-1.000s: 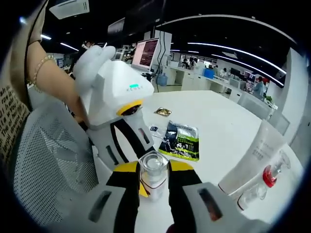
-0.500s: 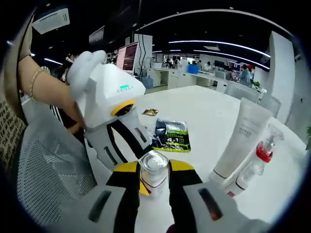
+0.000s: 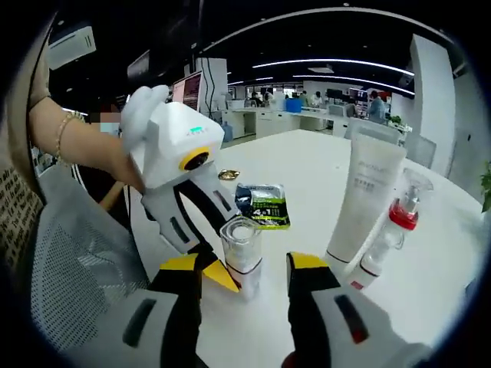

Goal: Arrange the skincare products in the storage area until every visible bottle or jar stands upright without overlapping.

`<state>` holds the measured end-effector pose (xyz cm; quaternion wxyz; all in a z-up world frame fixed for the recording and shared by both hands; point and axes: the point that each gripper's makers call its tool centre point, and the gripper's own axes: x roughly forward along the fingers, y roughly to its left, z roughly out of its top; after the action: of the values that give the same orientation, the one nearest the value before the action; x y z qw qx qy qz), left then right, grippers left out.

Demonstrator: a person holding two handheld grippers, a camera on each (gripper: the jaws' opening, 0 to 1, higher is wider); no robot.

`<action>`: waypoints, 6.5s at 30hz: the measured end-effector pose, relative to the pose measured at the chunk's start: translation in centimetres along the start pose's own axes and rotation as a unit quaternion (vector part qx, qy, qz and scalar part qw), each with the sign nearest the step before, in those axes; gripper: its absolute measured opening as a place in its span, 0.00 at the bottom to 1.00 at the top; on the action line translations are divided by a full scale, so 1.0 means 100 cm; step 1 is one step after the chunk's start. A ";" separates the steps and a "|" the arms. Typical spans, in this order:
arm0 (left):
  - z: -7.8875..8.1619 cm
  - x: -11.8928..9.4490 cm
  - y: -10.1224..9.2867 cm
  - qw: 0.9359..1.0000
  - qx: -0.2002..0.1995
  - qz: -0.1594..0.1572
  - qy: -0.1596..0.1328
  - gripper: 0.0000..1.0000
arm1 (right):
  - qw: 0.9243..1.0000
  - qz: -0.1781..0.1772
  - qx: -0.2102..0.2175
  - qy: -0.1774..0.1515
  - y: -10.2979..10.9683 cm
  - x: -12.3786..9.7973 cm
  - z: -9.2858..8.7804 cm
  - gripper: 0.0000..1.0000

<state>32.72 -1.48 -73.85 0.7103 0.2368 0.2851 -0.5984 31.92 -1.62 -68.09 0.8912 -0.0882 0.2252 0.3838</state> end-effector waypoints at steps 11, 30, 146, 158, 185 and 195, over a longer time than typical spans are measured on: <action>0.022 0.021 0.019 1.000 0.012 -0.015 -0.013 0.17 | 0.998 -0.046 0.048 0.007 -0.031 -0.026 -0.018 0.62; 0.058 0.055 0.050 0.999 0.020 -0.019 -0.029 0.17 | 0.993 -0.086 0.080 0.014 -0.059 -0.050 -0.034 0.71; -0.065 -0.179 0.002 0.868 -0.380 0.295 -0.119 0.97 | 0.994 -0.061 0.093 -0.015 -0.028 -0.073 -0.016 0.88; -0.057 -0.137 0.047 0.833 -0.426 0.335 -0.106 0.97 | 0.994 -0.056 0.095 -0.003 -0.027 -0.070 -0.020 0.88; -0.090 -0.066 0.135 0.737 -0.536 0.413 -0.004 0.97 | 0.991 -0.060 0.115 0.020 -0.030 -0.067 -0.029 0.88; -0.097 -0.053 0.142 0.685 -0.590 0.428 0.011 0.97 | 0.991 -0.055 0.120 0.030 -0.028 -0.066 -0.033 0.88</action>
<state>44.84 11.31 -77.36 0.8788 -0.1281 0.4552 0.0647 28.82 -8.87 -67.95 0.9082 -0.0038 0.2908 0.3011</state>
